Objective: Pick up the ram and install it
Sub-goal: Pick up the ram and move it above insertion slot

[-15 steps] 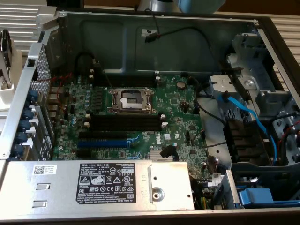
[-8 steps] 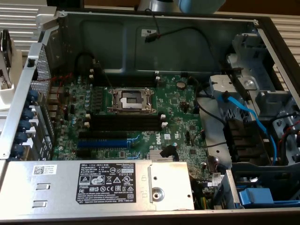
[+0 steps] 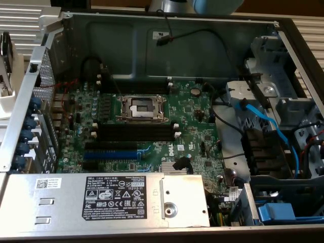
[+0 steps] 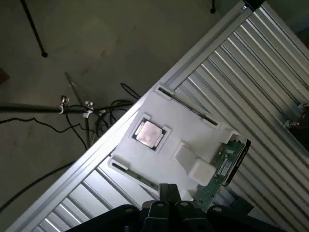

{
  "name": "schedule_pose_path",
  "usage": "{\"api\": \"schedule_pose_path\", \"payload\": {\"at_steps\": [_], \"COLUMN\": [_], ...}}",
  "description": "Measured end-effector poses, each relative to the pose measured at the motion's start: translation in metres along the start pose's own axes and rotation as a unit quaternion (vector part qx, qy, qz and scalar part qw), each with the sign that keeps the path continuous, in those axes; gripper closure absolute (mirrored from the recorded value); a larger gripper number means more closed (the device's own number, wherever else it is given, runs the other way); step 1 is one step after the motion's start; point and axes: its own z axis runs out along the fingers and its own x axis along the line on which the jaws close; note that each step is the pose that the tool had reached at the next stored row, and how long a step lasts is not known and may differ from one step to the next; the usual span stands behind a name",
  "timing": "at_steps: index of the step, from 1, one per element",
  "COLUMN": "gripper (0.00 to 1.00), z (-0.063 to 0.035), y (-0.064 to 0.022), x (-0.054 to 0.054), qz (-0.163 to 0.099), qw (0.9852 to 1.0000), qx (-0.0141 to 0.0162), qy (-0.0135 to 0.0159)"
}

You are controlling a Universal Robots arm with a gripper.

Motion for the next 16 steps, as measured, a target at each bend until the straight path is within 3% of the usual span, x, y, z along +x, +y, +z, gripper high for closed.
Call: {"api": "schedule_pose_path", "payload": {"at_steps": [4, 8, 12, 16], "gripper": [0.90, 0.90, 0.90, 0.90], "z": [0.0000, 0.0000, 0.0000, 0.0000], "y": [0.0000, 0.0000, 0.0000, 0.0000], "x": [0.0000, 0.0000, 0.0000, 0.0000], "qz": [-0.036, -0.072, -0.108, -0.144], "qw": [0.9994, 0.9974, 0.9941, 0.9895], "qx": [-0.0029, -0.0060, -0.0088, -0.0116], "qy": [-0.0002, -0.0003, 0.0002, 0.0010]}}
